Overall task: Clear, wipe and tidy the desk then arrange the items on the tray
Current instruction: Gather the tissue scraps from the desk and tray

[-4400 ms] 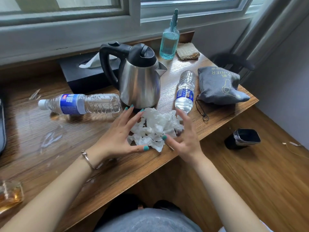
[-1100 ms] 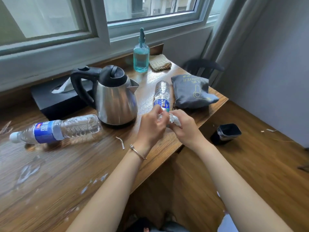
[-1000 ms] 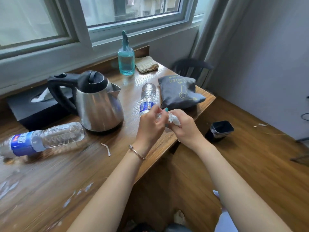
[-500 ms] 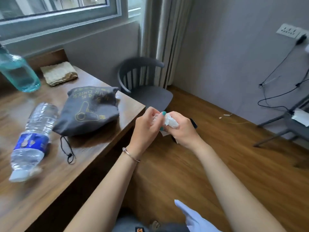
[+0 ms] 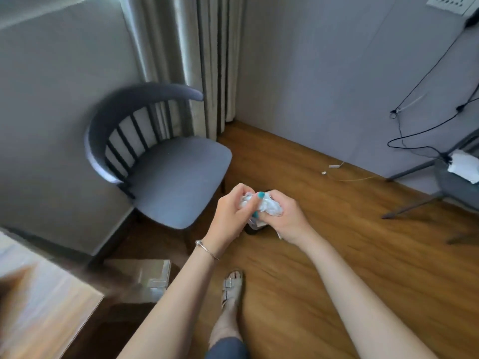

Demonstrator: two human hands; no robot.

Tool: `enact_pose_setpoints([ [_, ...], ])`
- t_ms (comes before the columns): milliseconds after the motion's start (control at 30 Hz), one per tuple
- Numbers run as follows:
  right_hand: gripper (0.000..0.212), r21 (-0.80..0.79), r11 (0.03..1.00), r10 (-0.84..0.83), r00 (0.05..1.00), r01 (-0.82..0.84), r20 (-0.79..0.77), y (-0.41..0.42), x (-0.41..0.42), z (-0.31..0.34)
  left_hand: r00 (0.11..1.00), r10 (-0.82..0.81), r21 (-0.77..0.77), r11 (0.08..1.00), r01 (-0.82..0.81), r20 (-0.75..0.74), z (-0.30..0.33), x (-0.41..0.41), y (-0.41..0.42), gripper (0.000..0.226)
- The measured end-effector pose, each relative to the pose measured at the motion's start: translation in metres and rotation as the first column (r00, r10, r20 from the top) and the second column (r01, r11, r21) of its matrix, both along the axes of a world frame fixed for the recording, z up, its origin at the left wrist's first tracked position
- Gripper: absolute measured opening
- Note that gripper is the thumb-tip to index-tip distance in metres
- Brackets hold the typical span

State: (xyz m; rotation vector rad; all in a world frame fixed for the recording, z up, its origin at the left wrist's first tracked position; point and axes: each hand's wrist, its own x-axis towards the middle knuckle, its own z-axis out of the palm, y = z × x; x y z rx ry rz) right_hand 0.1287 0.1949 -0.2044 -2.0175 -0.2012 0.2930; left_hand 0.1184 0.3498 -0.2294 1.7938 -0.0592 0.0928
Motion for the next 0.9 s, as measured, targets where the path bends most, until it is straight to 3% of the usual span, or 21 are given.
enact_pose_setpoints([
  [133,0.023,0.009,0.996,-0.085,0.991,0.087,-0.104,-0.010,0.089,-0.058,0.992,-0.043,-0.017,0.999,0.041,-0.122,-0.056,0.095,-0.009,0.022],
  [367,0.028,-0.068,0.996,-0.078,0.967,0.063,-0.242,-0.023,0.197,-0.146,0.958,-0.041,-0.044,0.999,0.029,-0.284,-0.144,0.192,-0.022,0.011],
  [900,0.026,-0.044,0.983,-0.182,0.914,0.178,-0.362,-0.077,0.293,-0.351,0.898,-0.001,-0.092,0.995,-0.044,-0.441,-0.344,0.286,-0.087,0.012],
])
